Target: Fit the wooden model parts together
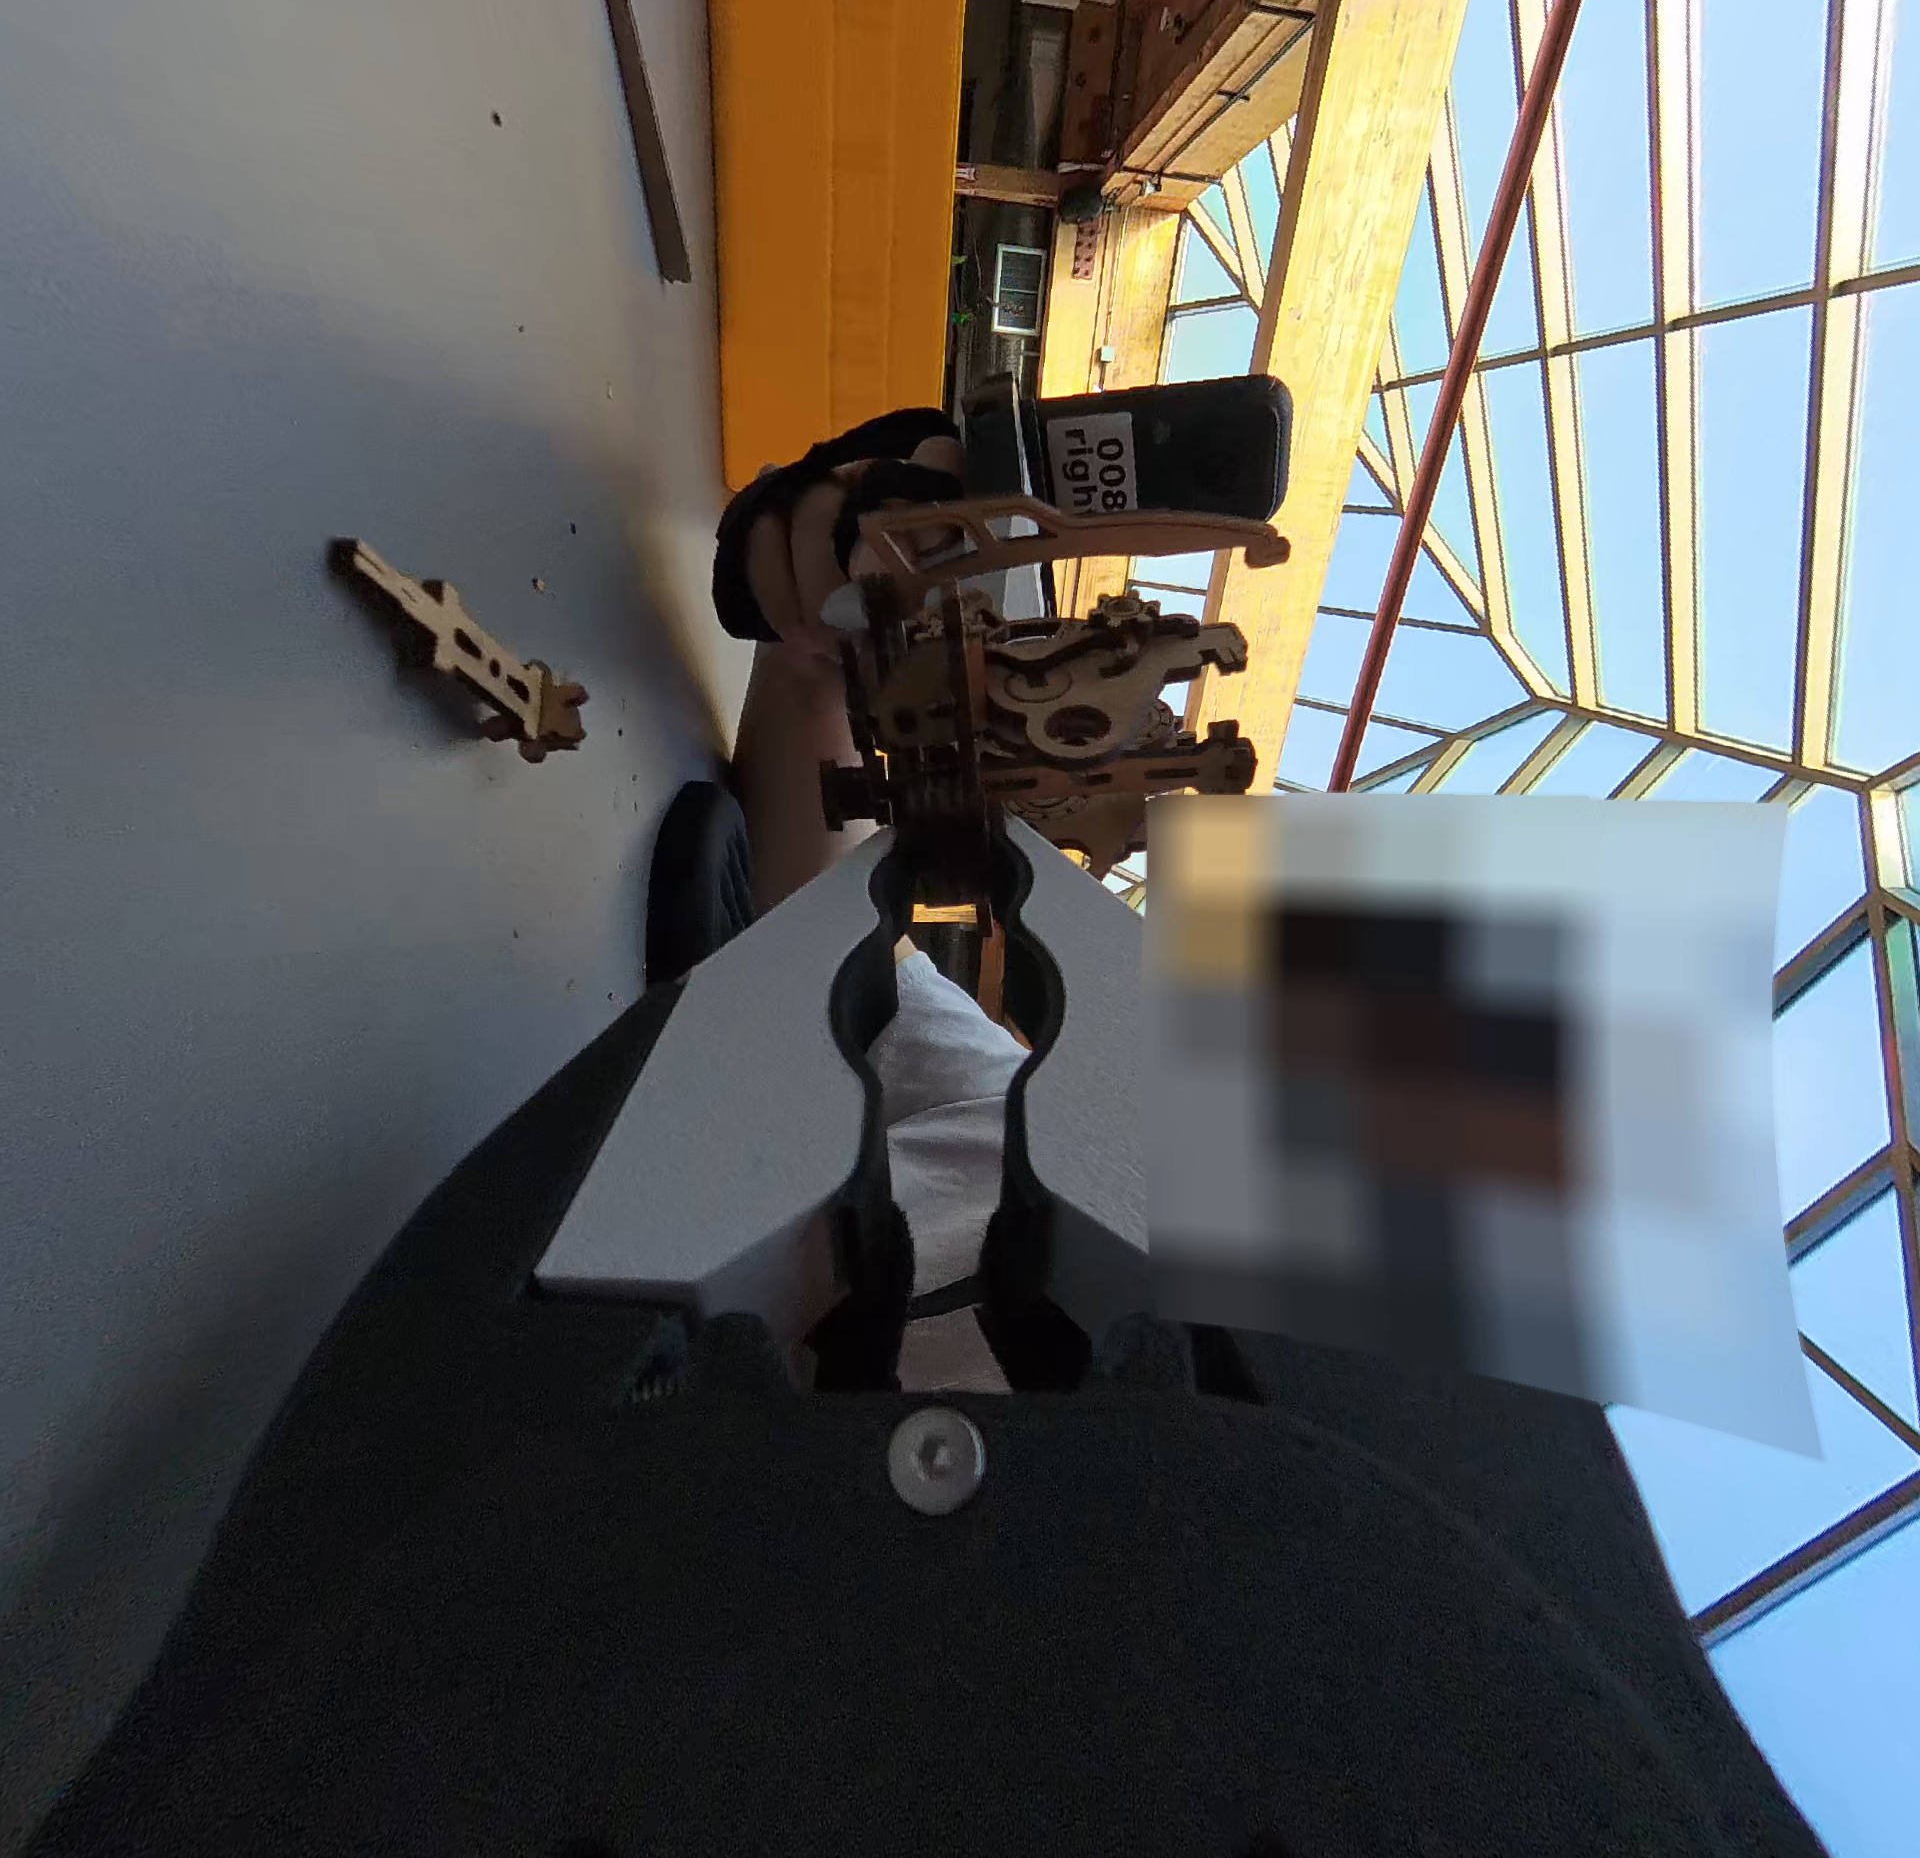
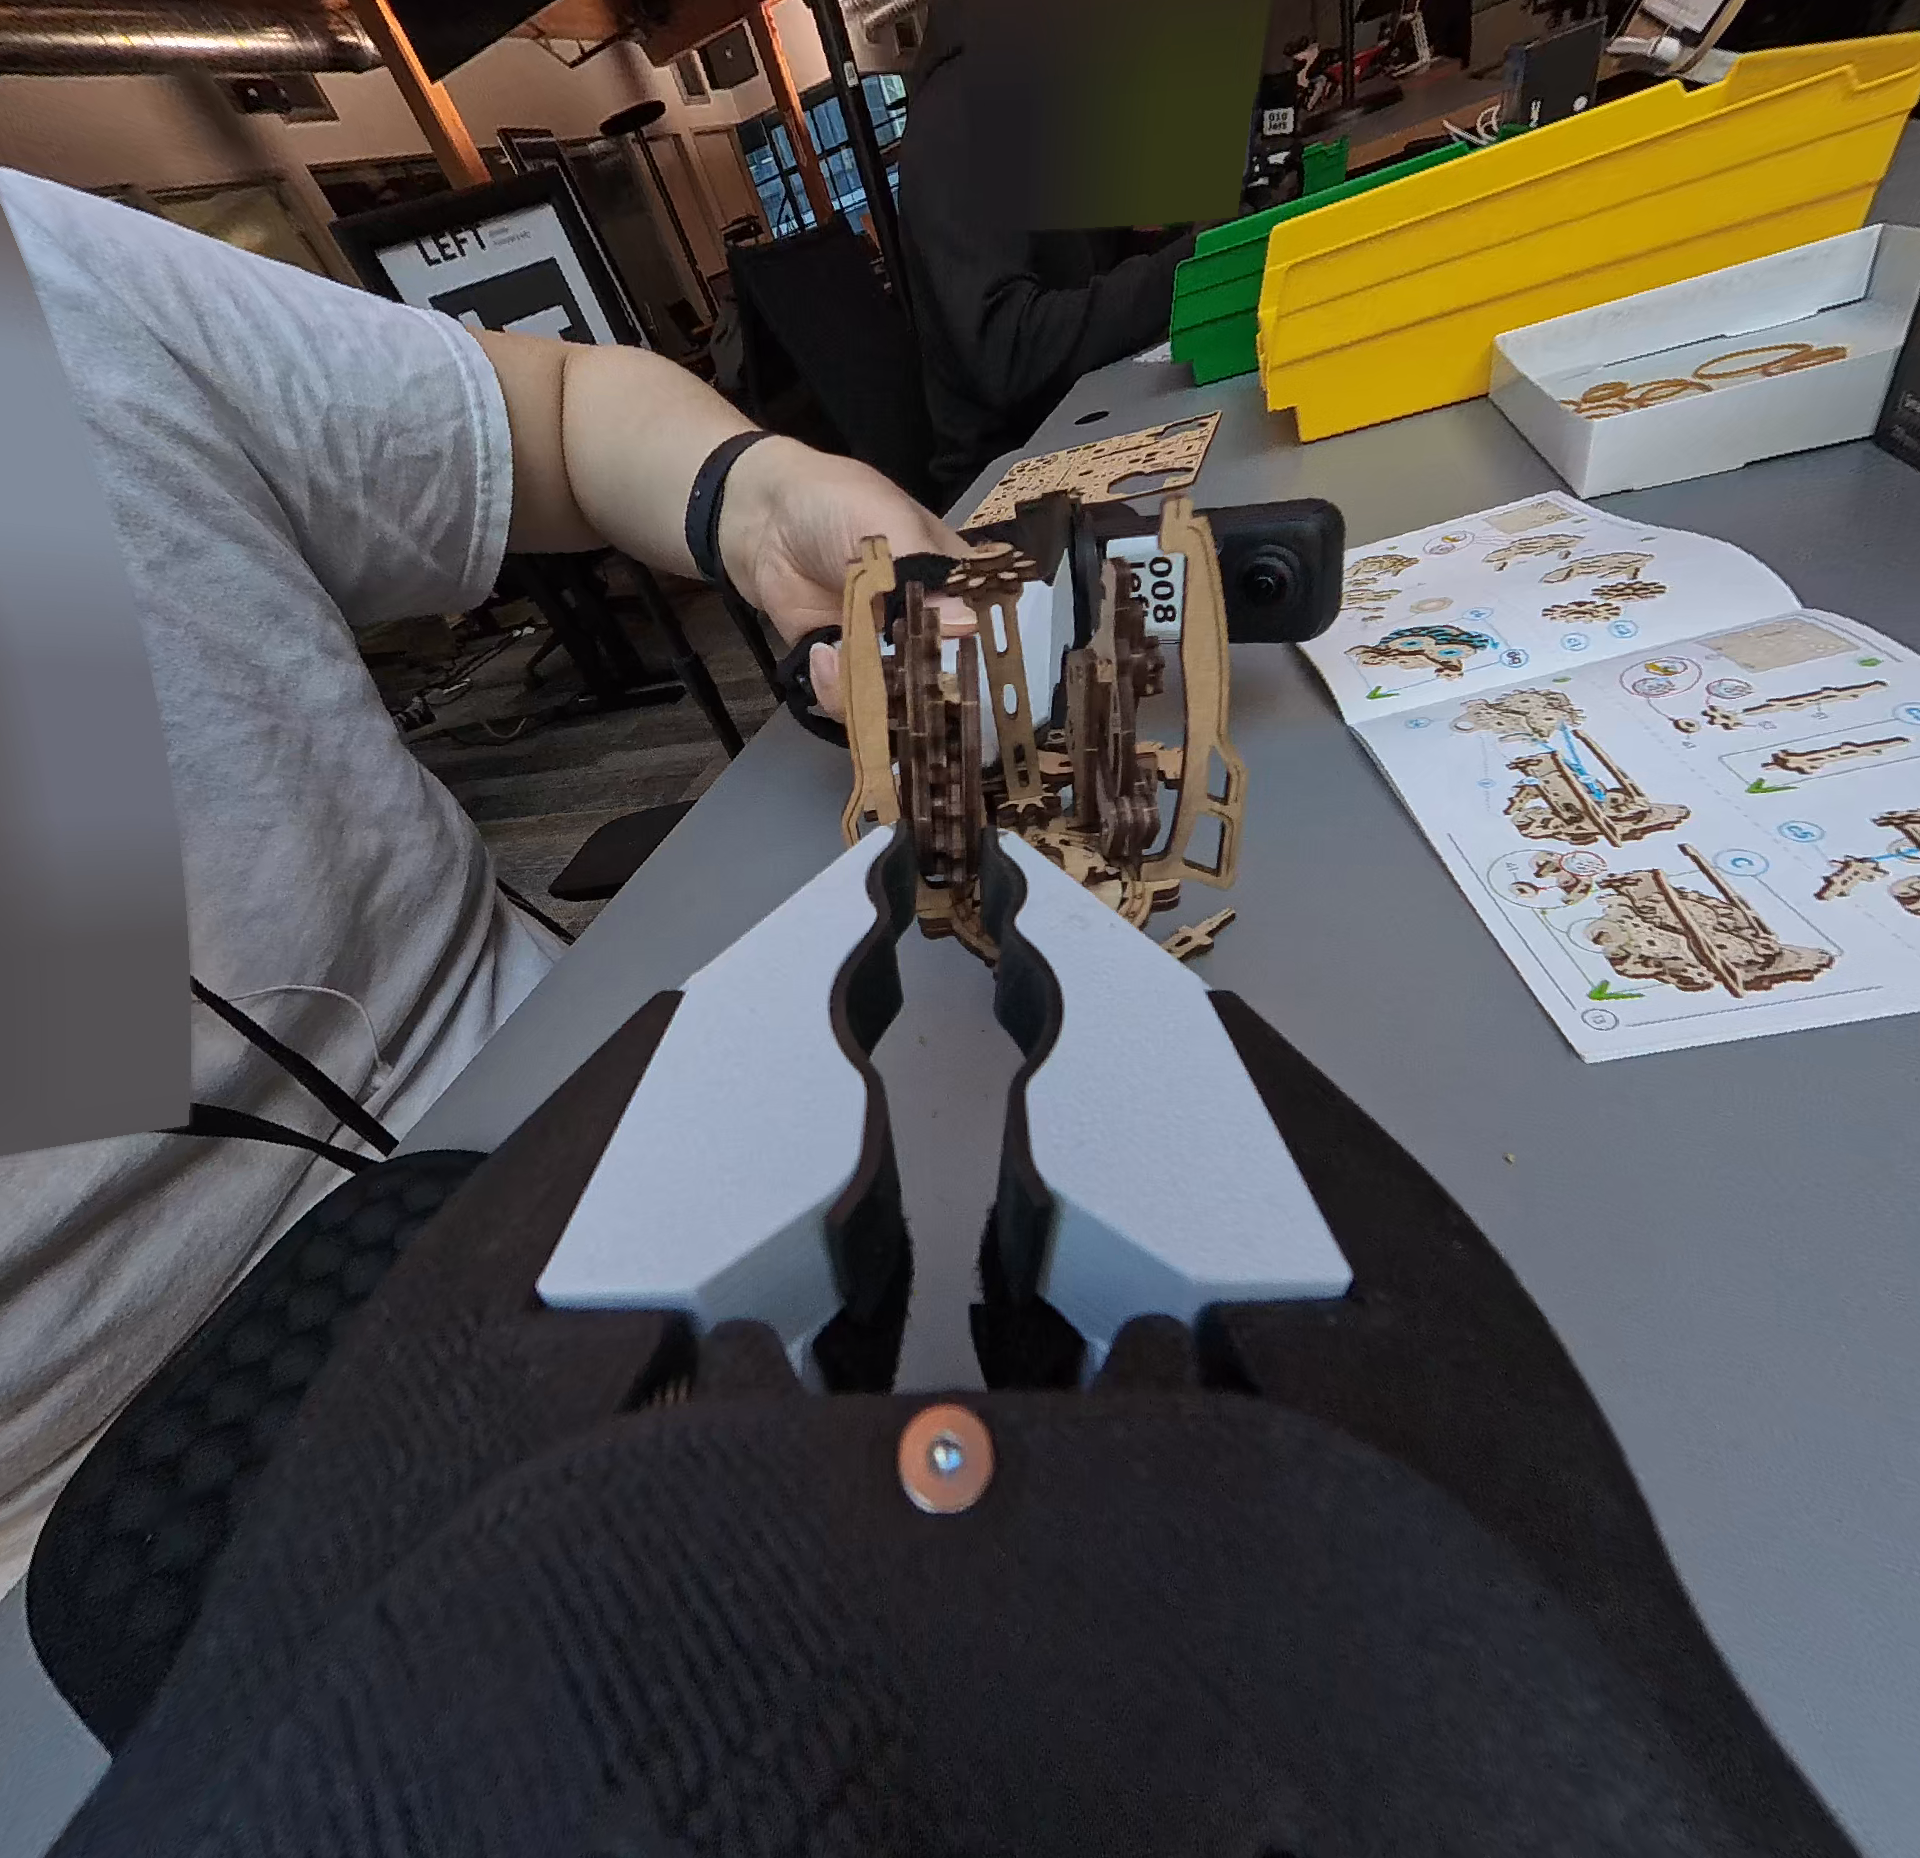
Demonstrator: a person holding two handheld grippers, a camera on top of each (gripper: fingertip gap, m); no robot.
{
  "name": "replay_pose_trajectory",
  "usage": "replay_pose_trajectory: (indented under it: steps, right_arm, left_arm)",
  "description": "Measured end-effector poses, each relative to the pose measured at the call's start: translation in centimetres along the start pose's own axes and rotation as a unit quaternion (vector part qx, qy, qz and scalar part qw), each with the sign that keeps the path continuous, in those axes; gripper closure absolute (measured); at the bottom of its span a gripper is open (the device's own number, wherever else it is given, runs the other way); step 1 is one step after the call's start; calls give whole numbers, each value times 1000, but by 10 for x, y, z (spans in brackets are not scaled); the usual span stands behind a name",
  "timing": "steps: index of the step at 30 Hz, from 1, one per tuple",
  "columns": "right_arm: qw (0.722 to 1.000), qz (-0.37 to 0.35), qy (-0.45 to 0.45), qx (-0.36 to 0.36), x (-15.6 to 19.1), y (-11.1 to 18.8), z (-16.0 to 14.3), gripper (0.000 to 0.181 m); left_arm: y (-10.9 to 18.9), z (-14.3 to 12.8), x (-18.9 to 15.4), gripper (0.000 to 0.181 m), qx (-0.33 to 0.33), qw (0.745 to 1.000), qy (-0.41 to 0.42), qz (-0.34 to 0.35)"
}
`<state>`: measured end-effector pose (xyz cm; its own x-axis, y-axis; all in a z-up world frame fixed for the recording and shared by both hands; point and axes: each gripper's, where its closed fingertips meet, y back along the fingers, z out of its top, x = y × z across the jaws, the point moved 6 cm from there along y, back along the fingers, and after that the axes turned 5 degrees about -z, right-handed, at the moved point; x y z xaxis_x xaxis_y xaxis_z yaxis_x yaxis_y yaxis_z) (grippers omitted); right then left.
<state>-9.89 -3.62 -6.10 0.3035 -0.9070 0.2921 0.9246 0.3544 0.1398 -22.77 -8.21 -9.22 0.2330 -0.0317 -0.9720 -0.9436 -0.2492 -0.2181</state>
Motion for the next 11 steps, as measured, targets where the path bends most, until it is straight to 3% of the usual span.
replay_pose_trajectory:
  steps: [11]
  right_arm:
    - [1000,1,0,8,13,-19,-3,171]
  left_arm:
    - [16,-21,8,167,-24,998,29,-47]
